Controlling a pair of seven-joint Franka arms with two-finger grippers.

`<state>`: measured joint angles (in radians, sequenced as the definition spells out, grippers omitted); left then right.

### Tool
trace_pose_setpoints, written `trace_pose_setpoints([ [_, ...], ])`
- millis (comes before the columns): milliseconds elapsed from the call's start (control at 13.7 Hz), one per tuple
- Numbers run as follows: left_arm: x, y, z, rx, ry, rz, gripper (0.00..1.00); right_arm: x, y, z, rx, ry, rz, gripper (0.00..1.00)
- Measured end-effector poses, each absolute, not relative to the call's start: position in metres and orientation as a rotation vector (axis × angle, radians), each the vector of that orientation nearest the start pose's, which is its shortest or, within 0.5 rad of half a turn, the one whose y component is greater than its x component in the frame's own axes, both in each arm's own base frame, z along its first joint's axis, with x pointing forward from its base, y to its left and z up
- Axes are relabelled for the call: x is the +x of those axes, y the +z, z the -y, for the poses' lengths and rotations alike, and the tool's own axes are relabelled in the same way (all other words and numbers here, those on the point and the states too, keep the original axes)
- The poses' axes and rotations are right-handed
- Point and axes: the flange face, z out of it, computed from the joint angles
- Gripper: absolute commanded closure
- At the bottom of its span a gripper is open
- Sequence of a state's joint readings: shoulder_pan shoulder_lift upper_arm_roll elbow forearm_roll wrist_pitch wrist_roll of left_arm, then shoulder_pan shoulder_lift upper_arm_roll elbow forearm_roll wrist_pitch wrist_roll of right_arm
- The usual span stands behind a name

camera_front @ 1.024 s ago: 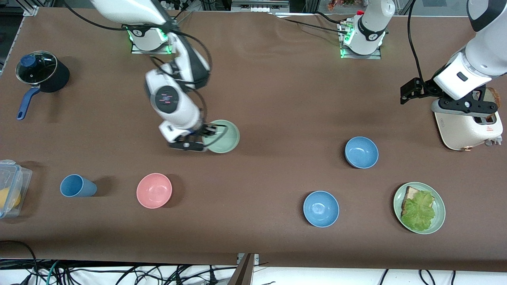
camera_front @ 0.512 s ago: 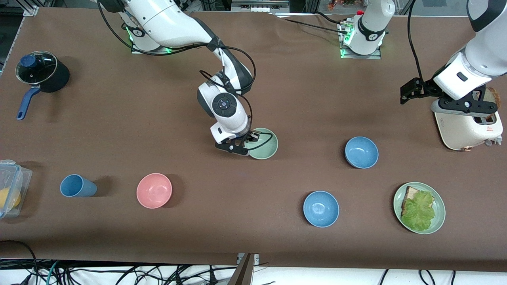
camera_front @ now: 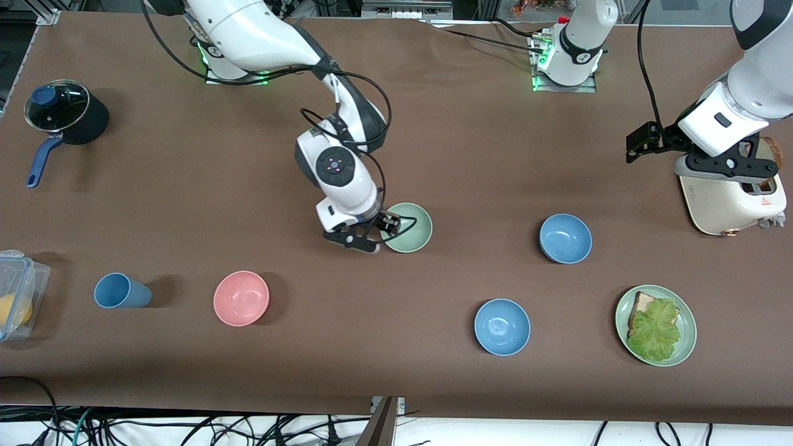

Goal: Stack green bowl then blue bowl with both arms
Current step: 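Release the green bowl and draw the right gripper back to rest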

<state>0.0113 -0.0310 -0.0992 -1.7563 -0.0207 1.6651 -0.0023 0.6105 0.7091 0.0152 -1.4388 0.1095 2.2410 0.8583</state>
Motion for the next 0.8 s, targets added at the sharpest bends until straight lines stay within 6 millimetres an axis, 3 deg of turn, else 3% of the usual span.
trace_pose_setpoints([
  [146,0.544,0.562,0.05,-3.152,0.097,-0.13,0.0,0.627,0.333,-0.364,-2.998,0.013,-0.39,0.0],
  [293,0.544,0.561,0.05,-3.152,0.099,-0.13,0.0,0.643,0.391,-0.295,-3.033,0.055,-0.329,0.0],
  [439,0.543,0.557,0.05,-3.15,0.138,-0.13,0.0,0.641,0.448,-0.231,-3.08,0.102,-0.299,0.0],
  [585,0.543,0.546,0.05,-3.146,0.201,-0.13,0.0,0.633,0.496,-0.181,-3.101,0.114,-0.222,0.0],
  [805,0.553,0.515,0.05,-3.141,0.297,-0.132,0.0,0.608,0.544,-0.141,-3.099,0.149,-0.106,0.0],
])
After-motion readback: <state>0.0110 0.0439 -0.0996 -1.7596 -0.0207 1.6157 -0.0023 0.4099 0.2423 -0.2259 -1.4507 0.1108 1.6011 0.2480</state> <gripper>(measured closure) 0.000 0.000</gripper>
